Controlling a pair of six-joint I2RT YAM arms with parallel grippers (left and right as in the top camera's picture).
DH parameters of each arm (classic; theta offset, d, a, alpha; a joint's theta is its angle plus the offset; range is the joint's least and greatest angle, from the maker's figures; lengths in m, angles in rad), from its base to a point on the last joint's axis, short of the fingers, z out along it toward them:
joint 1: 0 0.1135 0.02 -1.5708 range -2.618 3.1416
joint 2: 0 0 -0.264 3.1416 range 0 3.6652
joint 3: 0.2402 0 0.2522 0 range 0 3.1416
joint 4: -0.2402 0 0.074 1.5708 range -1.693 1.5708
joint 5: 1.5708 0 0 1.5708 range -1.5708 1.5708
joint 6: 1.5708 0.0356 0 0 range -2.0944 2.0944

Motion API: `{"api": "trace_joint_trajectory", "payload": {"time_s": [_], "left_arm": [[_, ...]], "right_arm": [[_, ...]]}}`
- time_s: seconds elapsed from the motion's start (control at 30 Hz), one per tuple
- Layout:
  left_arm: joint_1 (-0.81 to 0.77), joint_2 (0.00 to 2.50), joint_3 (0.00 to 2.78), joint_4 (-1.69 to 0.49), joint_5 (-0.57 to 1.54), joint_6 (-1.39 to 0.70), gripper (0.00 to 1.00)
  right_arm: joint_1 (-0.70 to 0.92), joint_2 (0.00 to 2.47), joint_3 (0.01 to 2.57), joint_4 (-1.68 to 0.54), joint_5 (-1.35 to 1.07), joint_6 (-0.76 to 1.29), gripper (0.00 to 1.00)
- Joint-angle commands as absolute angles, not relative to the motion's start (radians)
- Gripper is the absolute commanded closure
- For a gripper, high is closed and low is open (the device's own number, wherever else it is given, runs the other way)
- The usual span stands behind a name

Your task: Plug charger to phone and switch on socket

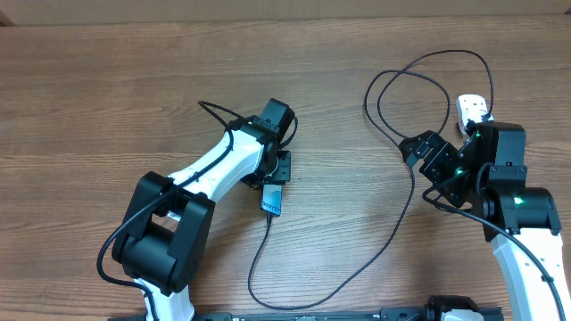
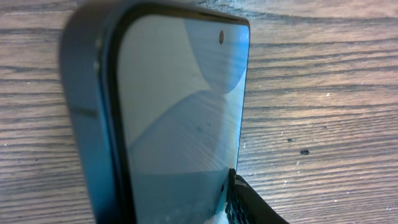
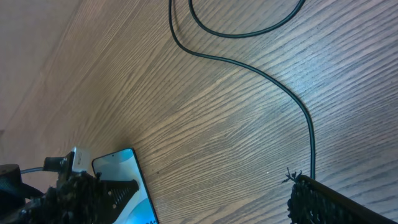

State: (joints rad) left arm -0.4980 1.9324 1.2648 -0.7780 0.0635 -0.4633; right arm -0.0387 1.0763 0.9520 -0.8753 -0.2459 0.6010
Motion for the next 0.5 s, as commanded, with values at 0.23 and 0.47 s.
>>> {"api": "trace_joint_trajectory", "payload": {"time_s": [0.23, 0.47], "left_arm": [[-0.505, 1.962, 1.245, -0.794, 0.045, -0.453, 0.67], [-0.505, 1.962, 1.232, -0.798, 0.044, -0.453, 0.67]], "right_arm": [[-0.041, 1.067, 0.972, -0.873, -0.233, 0.59, 0.0], [-0.041, 1.067, 0.972, -0.873, -0.233, 0.59, 0.0]]}}
